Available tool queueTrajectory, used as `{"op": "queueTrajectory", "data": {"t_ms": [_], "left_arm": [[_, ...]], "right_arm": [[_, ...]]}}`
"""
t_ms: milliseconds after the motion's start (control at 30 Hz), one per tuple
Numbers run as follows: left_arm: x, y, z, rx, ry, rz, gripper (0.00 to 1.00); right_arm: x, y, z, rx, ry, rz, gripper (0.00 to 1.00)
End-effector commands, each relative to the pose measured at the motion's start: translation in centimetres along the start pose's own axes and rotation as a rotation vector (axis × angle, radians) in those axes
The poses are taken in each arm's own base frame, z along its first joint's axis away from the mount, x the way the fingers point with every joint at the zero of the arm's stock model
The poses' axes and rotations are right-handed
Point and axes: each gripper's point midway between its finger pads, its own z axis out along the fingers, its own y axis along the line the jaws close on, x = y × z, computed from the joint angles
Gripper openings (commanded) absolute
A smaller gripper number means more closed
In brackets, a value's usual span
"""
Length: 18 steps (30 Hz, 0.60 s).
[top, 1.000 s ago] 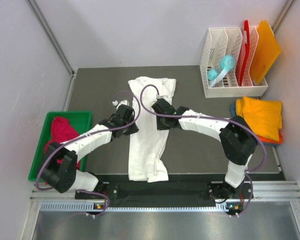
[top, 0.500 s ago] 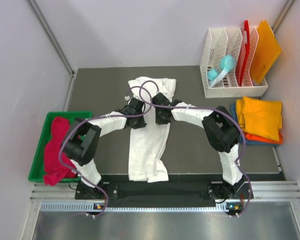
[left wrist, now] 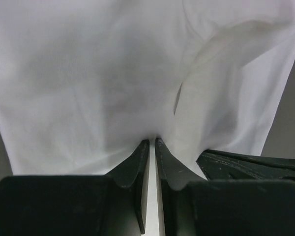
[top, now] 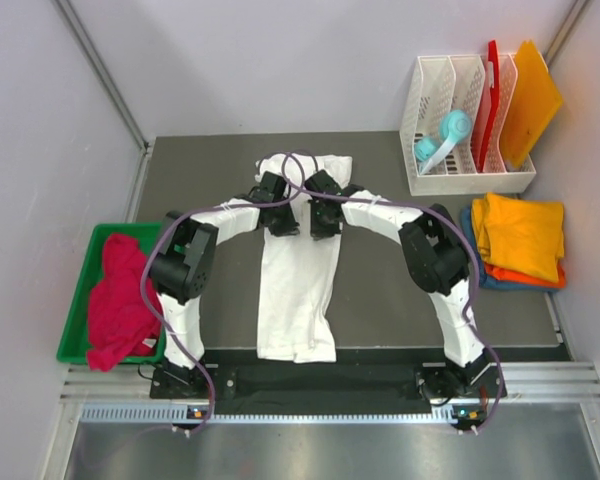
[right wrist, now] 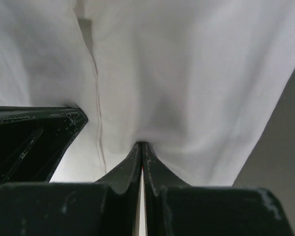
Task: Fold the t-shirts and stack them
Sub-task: Fold the tshirt
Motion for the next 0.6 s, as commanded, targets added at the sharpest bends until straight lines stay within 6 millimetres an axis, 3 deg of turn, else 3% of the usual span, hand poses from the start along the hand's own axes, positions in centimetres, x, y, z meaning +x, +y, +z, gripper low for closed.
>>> {"op": "queueTrajectory", "data": {"t_ms": [0, 367, 500, 533, 567], "left_arm": [[1.4, 4.6, 3.4, -0.126, 0.089, -0.016, 0.15], [-1.4, 4.9, 6.2, -0.144, 0.098, -0.033, 0.12], [-3.0, 3.9, 4.5, -0.098, 0.029, -0.028, 0.13], [-2.9, 4.1, 4.0, -0.09, 0.001, -0.026, 0.14], [-4.5, 2.8, 1.8, -0.052, -0.063, -0.025, 0.22]], "right_arm": [[-1.1, -3.2, 3.4, 0.078, 0.016, 0.0, 0.0], [-5.8, -5.7, 4.9, 0.08, 0.01, 0.043, 0.0], [-7.2, -4.7, 3.6, 0.027, -0.042, 0.01, 0.0], [-8.4, -4.0, 1.6, 0.001, -0.091, 0.015, 0.01], [-8.5, -3.9, 1.2, -0.016, -0.117, 0.026, 0.02]]}}
